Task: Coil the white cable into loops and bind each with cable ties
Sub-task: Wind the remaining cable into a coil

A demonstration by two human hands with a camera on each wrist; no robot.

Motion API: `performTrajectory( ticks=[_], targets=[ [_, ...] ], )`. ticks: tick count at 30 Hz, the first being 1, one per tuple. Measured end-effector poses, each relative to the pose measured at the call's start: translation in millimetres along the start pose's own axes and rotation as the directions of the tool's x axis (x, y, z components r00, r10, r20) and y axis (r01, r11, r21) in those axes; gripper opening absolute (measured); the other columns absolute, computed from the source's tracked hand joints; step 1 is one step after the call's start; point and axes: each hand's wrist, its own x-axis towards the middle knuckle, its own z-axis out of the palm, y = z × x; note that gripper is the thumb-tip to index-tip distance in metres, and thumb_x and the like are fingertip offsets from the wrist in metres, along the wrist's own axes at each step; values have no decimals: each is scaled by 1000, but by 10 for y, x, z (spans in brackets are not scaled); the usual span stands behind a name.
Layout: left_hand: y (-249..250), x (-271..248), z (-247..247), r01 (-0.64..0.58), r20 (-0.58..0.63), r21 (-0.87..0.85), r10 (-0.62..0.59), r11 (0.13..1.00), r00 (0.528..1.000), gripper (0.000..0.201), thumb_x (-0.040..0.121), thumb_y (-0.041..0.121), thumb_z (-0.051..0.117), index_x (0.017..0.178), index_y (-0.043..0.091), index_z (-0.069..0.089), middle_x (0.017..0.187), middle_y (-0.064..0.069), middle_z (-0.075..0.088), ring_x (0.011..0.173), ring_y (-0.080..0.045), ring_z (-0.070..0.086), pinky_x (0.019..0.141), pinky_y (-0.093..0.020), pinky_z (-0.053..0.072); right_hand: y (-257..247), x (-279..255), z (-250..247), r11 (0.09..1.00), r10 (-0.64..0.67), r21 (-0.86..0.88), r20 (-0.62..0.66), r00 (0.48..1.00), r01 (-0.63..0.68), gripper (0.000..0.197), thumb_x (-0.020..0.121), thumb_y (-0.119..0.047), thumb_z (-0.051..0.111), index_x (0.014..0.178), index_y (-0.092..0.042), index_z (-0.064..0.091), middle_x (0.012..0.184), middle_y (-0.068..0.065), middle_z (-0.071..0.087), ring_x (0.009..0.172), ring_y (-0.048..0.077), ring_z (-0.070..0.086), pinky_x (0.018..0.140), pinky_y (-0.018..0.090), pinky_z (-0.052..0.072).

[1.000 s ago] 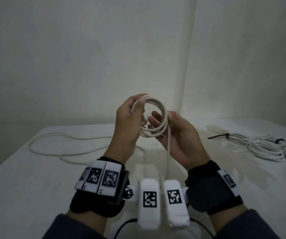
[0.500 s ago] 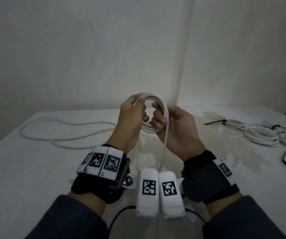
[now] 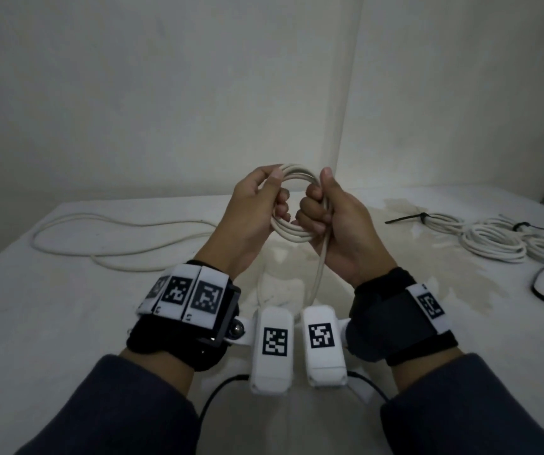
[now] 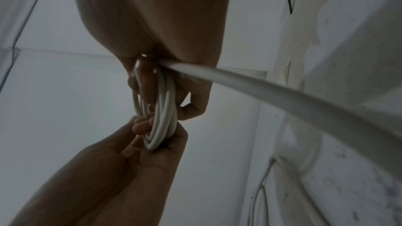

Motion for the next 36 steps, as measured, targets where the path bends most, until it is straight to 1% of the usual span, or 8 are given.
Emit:
performTrajectory(
  ticks=[8, 13, 18, 21, 23, 26, 31, 36],
  targets=[
    [10, 19, -12, -6, -3, -81, 6, 997, 1000, 25, 102, 13, 40, 118, 4, 56, 61, 4, 41, 49, -5, 36, 51, -18, 38, 33, -3, 0, 991, 26, 131, -11, 1000, -24, 44, 101, -35, 38, 65, -12, 46, 56, 2, 46, 58, 15, 48, 68, 26, 49],
    [-56, 28, -34, -130, -63, 393, 168, 910, 984, 24, 103, 21, 38, 112, 15, 59, 75, 5, 60, 63, 7, 50, 66, -10, 40, 10, -7, -23, 987, 110, 118, -8, 994, -108, 41, 101, -36, 38, 68, -12, 43, 52, -1, 37, 50, 12, 41, 51, 19, 42],
    [-26, 5, -43, 137, -54, 495, -127, 858, 990, 35, 102, 42, 31, 112, 18, 54, 94, -1, 65, 81, -15, 58, 72, -27, 45, 0, 34, -85, 977, 44, 212, -139, 989, -13, 44, 103, -37, 36, 66, -13, 41, 48, -3, 32, 43, 10, 37, 44, 18, 42],
    [-50, -75, -67, 416, -109, 687, -482, 595, 869, 60, 98, 57, 26, 86, 7, 58, 74, -11, 64, 58, -17, 53, 51, -20, 39, -52, 70, -174, 940, -60, 313, -242, 968, 137, 43, 103, -39, 34, 67, -14, 40, 47, -4, 33, 42, 10, 38, 45, 18, 44],
    [-111, -146, -49, 485, -64, 787, -731, 382, 679, 75, 94, 65, 24, 72, 3, 60, 65, -14, 67, 50, -15, 55, 38, -15, 31, -89, 81, -219, 911, -111, 353, -292, 950, 215, 43, 103, -40, 34, 68, -15, 39, 48, -4, 33, 43, 10, 38, 48, 18, 45],
    [-217, -181, 4, 487, -71, 843, -850, 229, 523, 81, 89, 72, 27, 69, 2, 62, 69, -16, 69, 47, -13, 58, 35, -13, 31, -97, 76, -218, 879, -151, 387, -326, 933, 277, 44, 103, -40, 33, 67, -15, 39, 48, -3, 33, 43, 11, 38, 48, 18, 48],
    [-223, -158, -38, 450, -52, 816, -729, 363, 682, 49, 87, 46, 63, 80, -3, 56, 64, -16, 70, 36, -12, 54, 38, -17, 42, -117, 77, -231, 847, -164, 435, -333, 929, 306, 45, 103, -41, 33, 66, -16, 39, 47, -3, 34, 43, 11, 40, 51, 20, 49],
    [-287, -31, -166, 356, -215, 559, -283, 749, 935, 24, 83, -4, 64, 74, 10, 47, 79, -15, 62, 69, -28, 68, 68, -39, 60, -115, 91, -319, 851, -111, 465, -296, 949, 244, 46, 102, -42, 34, 65, -17, 41, 46, -4, 34, 42, 10, 37, 63, 25, 46]
  ],
)
